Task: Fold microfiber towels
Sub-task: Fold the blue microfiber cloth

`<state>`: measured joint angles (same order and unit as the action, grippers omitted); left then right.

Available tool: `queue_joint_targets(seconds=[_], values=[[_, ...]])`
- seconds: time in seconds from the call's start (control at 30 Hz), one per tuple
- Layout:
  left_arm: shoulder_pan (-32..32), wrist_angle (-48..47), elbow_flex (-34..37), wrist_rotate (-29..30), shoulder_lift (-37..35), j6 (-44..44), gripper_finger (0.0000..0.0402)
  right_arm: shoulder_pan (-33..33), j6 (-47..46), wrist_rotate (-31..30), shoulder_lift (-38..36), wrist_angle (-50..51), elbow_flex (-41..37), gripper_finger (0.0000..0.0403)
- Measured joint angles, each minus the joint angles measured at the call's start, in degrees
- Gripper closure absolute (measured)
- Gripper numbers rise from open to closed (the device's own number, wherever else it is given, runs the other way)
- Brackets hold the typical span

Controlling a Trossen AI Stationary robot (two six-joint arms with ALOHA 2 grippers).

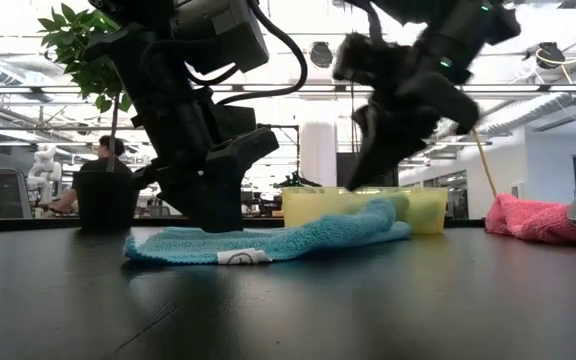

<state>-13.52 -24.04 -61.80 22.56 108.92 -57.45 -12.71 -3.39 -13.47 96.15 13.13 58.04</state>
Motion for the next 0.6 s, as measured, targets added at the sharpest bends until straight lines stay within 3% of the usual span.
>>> queue_joint_targets(seconds=[0.27,0.5,0.6], values=[[0.0,-0.1,0.0,-0.1,0.0,0.2,0.0259,2.3,0.5,2.2,-0.1,0.9,1.6,0.0403],[0.0,-0.1,0.0,-0.1,0.0,-0.2,0.0259,1.6,-17.1,6.8,-0.3,11.8,1.5,0.0403],[0.0,-0.1,0.0,-0.1,0.0,0.0,0.0259,1.7,-20.2,7.8,-0.3,14.7,1.5,0.0403]])
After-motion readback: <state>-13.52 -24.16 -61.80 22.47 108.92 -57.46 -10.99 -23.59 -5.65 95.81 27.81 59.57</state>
